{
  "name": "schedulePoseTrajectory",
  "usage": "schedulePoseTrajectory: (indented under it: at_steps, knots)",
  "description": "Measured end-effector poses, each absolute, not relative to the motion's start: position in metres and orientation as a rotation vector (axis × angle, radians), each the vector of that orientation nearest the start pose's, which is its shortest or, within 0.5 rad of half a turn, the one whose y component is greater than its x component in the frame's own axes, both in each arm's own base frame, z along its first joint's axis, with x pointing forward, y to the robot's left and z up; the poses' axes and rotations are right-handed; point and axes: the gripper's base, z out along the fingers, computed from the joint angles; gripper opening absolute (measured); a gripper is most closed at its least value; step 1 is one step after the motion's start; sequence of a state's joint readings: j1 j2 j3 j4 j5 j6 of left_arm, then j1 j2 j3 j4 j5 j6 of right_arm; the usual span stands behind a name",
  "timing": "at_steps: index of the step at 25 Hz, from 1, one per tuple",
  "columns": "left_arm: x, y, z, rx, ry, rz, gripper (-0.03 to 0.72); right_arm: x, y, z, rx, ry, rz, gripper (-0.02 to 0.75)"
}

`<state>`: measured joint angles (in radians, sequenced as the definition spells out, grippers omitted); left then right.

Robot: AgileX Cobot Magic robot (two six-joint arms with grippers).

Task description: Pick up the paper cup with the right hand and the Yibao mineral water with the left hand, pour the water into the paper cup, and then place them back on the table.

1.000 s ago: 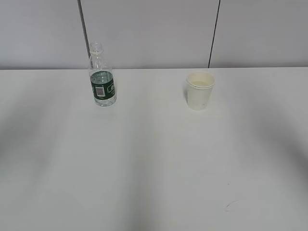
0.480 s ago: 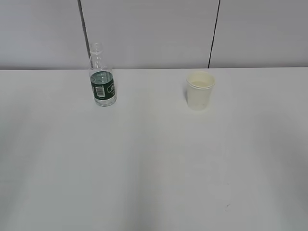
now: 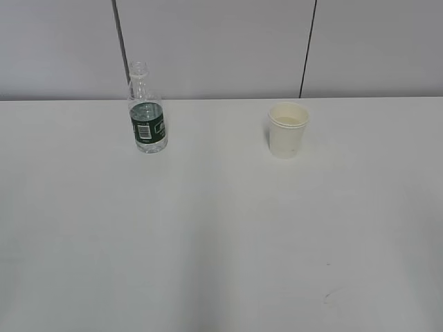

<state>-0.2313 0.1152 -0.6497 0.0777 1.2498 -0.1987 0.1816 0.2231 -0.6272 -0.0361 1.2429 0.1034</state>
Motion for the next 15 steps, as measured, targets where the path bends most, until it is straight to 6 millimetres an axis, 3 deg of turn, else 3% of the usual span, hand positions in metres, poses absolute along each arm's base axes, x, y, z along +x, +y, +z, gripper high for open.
schedulePoseTrajectory:
  at_steps: [4,8,15]
  knots:
    - [-0.024,0.011,0.289,0.023,2.133,-0.18,0.449,-0.006,-0.004,0.283,-0.091,2.189,0.112,0.595]
    - [-0.021,0.011,0.279,0.048,2.151,-0.16,0.449,-0.01,-0.005,0.267,-0.094,2.144,0.113,0.595]
    - [-0.012,0.008,0.276,0.075,2.078,-0.164,0.449,-0.01,-0.005,0.266,-0.103,2.135,0.109,0.595]
